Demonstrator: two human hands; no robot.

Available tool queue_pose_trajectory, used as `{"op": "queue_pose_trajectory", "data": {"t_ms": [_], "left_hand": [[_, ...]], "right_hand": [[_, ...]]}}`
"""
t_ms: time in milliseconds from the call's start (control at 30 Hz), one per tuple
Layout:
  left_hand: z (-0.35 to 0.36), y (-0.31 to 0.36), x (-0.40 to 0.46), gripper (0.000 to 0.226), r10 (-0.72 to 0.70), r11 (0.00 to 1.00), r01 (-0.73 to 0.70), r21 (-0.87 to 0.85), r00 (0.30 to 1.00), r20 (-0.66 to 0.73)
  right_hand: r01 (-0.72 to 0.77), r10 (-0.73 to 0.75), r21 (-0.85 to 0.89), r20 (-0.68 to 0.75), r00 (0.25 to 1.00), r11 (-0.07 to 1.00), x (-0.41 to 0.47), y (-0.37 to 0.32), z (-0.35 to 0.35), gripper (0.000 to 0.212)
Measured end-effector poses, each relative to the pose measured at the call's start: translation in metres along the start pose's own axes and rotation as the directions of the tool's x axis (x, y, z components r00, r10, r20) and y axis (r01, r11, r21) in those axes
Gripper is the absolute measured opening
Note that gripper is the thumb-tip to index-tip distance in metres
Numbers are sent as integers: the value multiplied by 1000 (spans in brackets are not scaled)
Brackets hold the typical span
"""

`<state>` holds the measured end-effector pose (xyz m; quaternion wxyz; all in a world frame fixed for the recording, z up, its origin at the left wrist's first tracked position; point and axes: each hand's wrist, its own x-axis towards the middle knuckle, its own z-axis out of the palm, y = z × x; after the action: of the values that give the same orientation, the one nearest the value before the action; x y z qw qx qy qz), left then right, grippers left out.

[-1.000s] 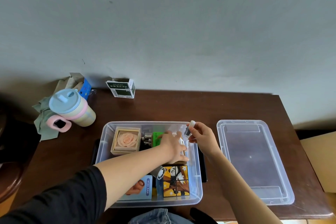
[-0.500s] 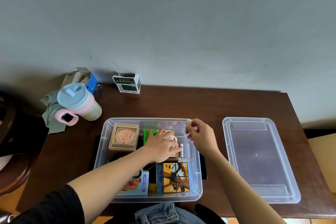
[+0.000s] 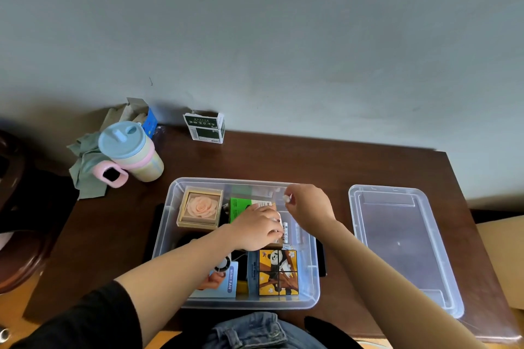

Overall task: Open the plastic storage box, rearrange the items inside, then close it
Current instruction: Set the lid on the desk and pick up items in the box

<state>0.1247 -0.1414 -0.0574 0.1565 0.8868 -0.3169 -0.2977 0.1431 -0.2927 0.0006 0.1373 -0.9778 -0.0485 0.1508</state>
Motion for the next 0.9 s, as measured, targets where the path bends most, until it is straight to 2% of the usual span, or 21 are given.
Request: {"op": "queue_pose_trajectory", "data": {"t_ms": [133,267,400,900], "left_hand": [[-5,-3,0,38,8,1000,-8,1,1000,14],[-12,-10,0,39,33,999,-36,22,991,131],[-13,-10,3,39,34,999,-40,35,984,174],[-9,-10,1,41,35,997,-45,67,989,143]], "right_hand": [[101,-62,-302,135,989,948,6,-11,10,25],[173,-100,-434,187,977,884,17,-16,15,30],[187,-88,-488,219,972,852,22,-14,24,29],[178,-48,-577,234,971,797,30,-17,44,27]]}}
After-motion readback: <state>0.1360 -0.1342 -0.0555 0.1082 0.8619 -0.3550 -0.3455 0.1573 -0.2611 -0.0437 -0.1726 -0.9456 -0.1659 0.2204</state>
